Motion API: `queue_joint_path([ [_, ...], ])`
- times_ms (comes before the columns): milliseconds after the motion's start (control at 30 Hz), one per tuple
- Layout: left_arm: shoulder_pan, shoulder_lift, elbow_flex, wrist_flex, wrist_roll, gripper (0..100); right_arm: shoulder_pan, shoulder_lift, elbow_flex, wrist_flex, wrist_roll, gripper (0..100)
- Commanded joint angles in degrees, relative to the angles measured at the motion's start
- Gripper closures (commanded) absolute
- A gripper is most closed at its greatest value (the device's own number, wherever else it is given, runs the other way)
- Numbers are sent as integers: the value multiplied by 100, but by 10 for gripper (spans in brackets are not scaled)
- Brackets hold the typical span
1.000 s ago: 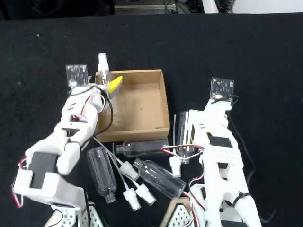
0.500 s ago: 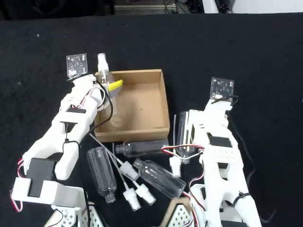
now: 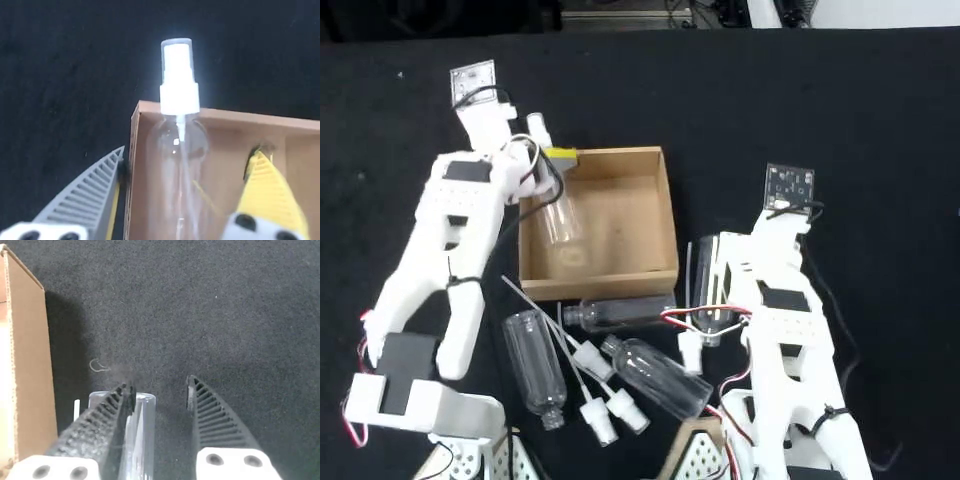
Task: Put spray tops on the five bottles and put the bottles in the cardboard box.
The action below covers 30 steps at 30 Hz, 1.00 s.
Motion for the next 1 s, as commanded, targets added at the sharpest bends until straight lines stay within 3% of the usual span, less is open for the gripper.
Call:
queue_joint_path([
  [0, -110, 193, -673, 422, -264, 654, -70, -259, -66, -185, 9, 850],
  [267, -180, 545, -866, 633, -141, 654, -70, -259, -66, -185, 9, 850],
  [500, -101, 1371, -2149, 1415, -589, 654, -70, -259, -66, -185, 9, 850],
  [800, -31, 2637, -3855, 2646, -624, 654, -70, -259, -66, -185, 9, 850],
  [967, 92, 2734, -4163, 2822, -633, 670, -70, -259, -66, -185, 9, 850],
])
